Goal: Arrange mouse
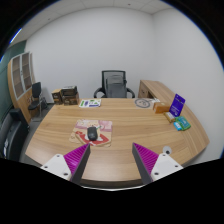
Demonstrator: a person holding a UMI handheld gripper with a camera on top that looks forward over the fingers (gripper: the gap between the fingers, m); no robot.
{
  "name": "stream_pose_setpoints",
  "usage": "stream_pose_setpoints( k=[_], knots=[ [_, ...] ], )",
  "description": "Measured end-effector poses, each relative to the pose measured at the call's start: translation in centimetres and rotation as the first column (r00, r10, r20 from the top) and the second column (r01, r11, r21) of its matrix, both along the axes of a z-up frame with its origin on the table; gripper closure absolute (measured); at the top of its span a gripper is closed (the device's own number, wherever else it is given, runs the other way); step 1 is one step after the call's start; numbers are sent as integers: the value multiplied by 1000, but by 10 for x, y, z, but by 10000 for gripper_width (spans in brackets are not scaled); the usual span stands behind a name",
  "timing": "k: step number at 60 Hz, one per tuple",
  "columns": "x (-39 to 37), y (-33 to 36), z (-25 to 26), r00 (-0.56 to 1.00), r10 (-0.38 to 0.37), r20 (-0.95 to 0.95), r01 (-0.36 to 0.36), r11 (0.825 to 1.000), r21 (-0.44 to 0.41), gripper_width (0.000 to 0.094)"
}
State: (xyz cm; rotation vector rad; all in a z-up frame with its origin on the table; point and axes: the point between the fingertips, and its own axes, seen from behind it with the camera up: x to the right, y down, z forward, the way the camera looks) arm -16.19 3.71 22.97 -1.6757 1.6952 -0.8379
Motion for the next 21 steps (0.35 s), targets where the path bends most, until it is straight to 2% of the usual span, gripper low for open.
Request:
stream_pose_setpoints(
  k=[9, 21],
  knots=[
    [-19, -10, -6, 999, -41, -18, 41, 999, 23, 69],
    [-25, -29, -12, 998, -60, -24, 60, 998, -23, 65]
  ],
)
